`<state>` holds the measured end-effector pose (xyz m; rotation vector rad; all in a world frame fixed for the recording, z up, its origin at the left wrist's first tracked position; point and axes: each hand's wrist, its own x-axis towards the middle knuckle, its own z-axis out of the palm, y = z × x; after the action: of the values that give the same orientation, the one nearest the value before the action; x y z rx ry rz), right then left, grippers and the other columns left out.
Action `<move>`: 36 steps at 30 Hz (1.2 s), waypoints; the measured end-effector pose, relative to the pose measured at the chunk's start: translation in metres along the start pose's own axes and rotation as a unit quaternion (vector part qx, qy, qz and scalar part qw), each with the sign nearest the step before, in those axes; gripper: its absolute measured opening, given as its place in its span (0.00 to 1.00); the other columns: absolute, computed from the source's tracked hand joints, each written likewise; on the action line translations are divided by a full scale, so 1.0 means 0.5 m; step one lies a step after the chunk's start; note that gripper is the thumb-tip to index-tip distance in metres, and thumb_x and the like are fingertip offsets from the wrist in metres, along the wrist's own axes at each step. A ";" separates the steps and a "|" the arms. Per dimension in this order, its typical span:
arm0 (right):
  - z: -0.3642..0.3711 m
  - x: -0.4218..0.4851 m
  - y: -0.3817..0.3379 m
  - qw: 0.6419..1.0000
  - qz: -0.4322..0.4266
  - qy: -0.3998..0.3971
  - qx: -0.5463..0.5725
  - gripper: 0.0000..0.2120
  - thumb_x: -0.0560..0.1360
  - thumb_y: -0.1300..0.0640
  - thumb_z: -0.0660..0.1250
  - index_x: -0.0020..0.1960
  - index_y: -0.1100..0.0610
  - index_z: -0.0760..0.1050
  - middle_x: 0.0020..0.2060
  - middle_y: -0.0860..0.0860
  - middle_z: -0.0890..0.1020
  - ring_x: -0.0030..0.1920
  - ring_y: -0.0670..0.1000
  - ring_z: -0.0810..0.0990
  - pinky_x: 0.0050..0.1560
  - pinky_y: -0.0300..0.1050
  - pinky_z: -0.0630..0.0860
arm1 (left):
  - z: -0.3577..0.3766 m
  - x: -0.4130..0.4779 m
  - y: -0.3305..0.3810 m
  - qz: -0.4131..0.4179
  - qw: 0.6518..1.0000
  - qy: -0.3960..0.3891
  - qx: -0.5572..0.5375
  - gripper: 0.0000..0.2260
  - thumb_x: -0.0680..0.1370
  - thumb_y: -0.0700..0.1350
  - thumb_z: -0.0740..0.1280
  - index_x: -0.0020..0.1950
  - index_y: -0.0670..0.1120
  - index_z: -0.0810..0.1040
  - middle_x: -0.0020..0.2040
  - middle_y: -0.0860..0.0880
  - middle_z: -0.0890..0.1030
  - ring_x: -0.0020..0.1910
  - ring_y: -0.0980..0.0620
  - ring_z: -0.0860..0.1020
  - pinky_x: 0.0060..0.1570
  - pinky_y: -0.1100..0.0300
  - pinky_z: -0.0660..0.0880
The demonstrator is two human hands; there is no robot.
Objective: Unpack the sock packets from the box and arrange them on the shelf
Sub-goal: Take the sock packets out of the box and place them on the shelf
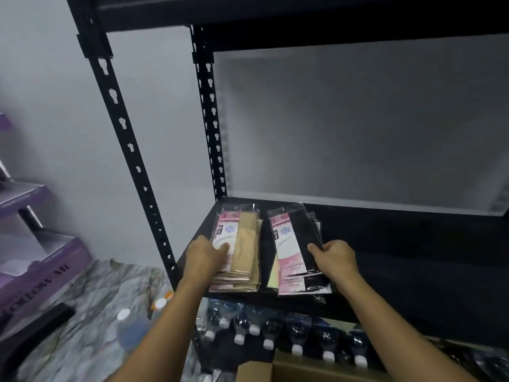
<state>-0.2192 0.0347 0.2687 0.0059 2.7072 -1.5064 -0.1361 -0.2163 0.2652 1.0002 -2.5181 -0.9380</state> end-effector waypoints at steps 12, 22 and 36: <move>-0.075 -0.106 0.055 0.992 -0.095 0.075 0.039 0.14 0.73 0.45 0.66 0.53 0.53 0.75 0.51 0.52 0.78 0.51 0.50 0.77 0.50 0.44 0.75 | -0.016 -0.187 0.000 0.146 0.977 0.113 -0.102 0.19 0.77 0.53 0.67 0.65 0.48 0.72 0.64 0.46 0.72 0.66 0.45 0.67 0.65 0.42 0.68; -0.135 -0.333 0.387 0.998 -0.006 -0.013 0.055 0.08 0.73 0.56 0.70 0.50 0.52 0.75 0.44 0.49 0.80 0.45 0.48 0.78 0.47 0.42 0.76 | 0.200 -0.464 -0.107 0.132 0.951 -0.128 -0.248 0.11 0.75 0.46 0.72 0.54 0.55 0.75 0.50 0.53 0.79 0.47 0.61 0.77 0.46 0.64 0.74; -0.132 -0.337 0.590 0.996 0.043 -0.079 0.006 0.14 0.70 0.57 0.74 0.52 0.50 0.75 0.44 0.43 0.79 0.45 0.49 0.77 0.52 0.49 0.76 | 0.406 -0.482 -0.199 0.087 0.925 -0.343 -0.138 0.15 0.71 0.48 0.75 0.55 0.51 0.75 0.46 0.50 0.78 0.48 0.52 0.77 0.51 0.65 0.74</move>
<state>-0.0460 0.2492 0.0593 0.0053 2.5406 -1.4356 -0.0042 -0.0095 0.0436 0.3822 -2.8028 -1.7654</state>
